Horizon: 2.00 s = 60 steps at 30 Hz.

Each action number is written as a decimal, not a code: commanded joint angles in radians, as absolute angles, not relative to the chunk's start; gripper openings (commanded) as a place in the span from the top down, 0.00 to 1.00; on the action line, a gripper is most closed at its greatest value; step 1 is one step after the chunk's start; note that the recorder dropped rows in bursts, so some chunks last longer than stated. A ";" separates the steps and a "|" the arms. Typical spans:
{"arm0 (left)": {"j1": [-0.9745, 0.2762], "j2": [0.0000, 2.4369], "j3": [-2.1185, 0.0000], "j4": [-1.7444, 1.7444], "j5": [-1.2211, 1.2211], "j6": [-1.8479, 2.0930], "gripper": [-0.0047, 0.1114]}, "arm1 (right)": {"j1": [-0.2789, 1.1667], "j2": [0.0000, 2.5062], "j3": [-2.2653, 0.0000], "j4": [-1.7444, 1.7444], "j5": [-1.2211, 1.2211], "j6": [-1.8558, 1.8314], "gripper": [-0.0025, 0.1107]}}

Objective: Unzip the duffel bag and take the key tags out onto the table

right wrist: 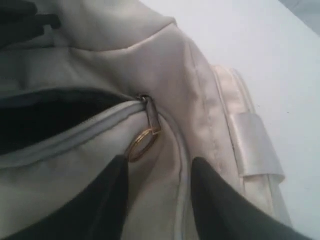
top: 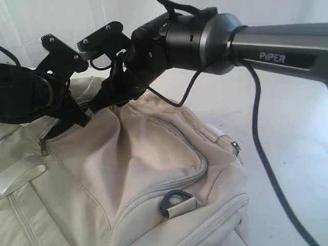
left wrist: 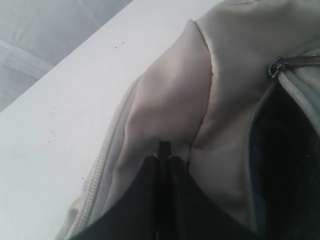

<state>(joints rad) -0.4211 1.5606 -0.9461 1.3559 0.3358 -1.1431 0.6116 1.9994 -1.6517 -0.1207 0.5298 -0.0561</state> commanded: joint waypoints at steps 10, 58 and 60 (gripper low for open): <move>-0.426 1.560 -0.937 1.361 0.425 -1.121 0.96 | 0.607 2.107 -1.649 0.064 0.373 -0.101 0.63; -0.426 1.560 -0.857 1.126 0.489 -0.924 0.96 | 0.507 1.975 -1.649 0.020 0.394 -0.101 0.98; -0.426 1.560 -0.847 1.126 0.485 -0.931 0.96 | 0.498 1.973 -1.649 0.018 0.402 -0.101 0.98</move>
